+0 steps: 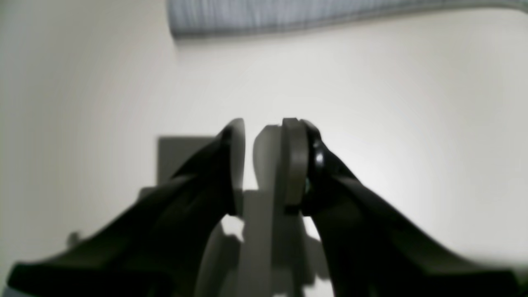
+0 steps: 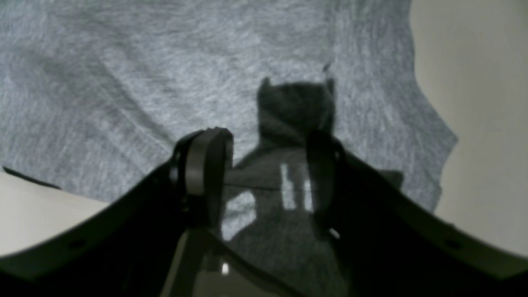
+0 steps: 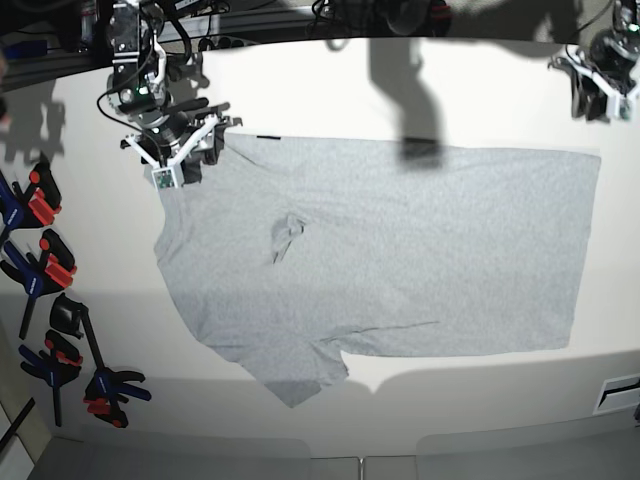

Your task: Fold the T-shirt properly

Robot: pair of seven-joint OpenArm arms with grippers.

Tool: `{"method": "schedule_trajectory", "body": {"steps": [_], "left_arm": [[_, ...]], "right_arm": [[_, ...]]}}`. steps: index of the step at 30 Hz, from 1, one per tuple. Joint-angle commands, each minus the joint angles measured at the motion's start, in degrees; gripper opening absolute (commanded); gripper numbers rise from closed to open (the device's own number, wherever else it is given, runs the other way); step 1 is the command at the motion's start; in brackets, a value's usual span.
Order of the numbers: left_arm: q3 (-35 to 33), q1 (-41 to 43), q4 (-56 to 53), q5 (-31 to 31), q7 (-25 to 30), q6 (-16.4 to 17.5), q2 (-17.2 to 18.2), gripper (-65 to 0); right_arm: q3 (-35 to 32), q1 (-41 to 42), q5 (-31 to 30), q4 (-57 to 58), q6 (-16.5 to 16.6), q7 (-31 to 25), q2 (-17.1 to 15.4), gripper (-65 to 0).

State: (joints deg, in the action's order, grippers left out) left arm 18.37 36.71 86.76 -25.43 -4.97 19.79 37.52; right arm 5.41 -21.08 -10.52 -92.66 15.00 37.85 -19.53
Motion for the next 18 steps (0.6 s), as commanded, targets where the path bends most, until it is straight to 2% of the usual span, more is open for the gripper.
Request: {"method": "schedule_trajectory", "body": {"steps": [1, 9, 14, 18], "left_arm": [[1.09, -1.51, 2.23, -0.59, 1.07, 0.13, 1.22, -51.7], [1.07, -15.19, 0.87, -0.61, -9.03, 0.15, 0.92, -52.6], [1.03, -21.14, -0.59, -0.61, -20.02, 0.17, -1.75, -52.5], [0.98, -21.77, -0.66, -0.55, -21.00, 1.70, -4.09, -52.5]], "right_arm": [[-0.44, -1.62, 2.82, 0.92, 0.35, 8.87, -0.13, -33.9], [-0.44, -1.49, 2.82, -1.01, 0.35, 8.61, -0.13, -33.9], [-0.44, -1.51, 2.82, -1.03, 0.37, 9.16, -0.13, -33.9], [-0.44, -1.51, 2.82, -1.03, 0.39, 9.14, -0.13, -33.9]]}}
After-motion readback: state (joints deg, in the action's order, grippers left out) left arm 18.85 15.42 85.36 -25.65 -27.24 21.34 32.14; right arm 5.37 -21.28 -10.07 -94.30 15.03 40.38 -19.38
